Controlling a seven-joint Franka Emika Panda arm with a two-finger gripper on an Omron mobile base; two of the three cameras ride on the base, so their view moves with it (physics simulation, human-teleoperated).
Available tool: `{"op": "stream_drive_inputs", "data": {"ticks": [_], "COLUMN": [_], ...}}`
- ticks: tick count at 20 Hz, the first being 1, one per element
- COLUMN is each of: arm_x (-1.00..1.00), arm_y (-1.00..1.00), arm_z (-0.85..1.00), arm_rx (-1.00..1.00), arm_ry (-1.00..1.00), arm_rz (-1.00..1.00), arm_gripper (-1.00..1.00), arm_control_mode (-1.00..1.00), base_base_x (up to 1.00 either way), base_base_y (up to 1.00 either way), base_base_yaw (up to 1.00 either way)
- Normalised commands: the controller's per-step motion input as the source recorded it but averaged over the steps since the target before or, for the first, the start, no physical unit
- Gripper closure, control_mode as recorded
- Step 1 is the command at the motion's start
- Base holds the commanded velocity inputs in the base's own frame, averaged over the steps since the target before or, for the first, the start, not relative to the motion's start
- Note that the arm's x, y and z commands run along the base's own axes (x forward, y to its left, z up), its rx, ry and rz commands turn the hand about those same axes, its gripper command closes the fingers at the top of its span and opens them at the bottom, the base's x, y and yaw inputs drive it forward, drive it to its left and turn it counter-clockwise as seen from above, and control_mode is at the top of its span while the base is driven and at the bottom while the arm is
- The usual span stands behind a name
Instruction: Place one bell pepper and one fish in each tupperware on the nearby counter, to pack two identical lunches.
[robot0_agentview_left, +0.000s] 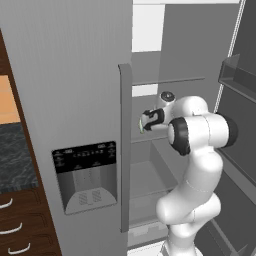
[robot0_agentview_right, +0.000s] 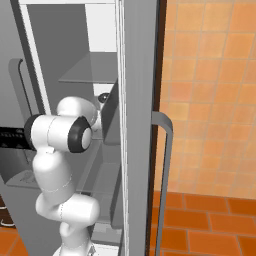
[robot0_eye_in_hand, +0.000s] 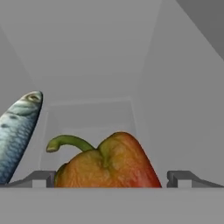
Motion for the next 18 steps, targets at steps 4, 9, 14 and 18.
{"op": "stream_drive_inputs", "data": {"ticks": [4,9,14,18], "arm_x": [0.16,0.04,-0.13,-0.79], "arm_y": [0.00,0.00,-0.01,-0.01], "arm_z": [-0.06,-0.22,-0.21,-0.03], "arm_rx": [0.00,0.00,0.01,0.03], "arm_ry": [0.00,0.04,0.07,-0.04], "arm_rz": [0.01,0.01,0.00,-0.08], "arm_gripper": [-1.00,1.00,1.00,1.00], "arm_control_mode": [-1.00,-1.00,-1.00,-1.00], "base_base_x": [0.00,0.00,0.00,0.00], "base_base_y": [0.00,0.00,0.00,0.00], "base_base_yaw": [0.00,0.00,0.00,0.00]}}
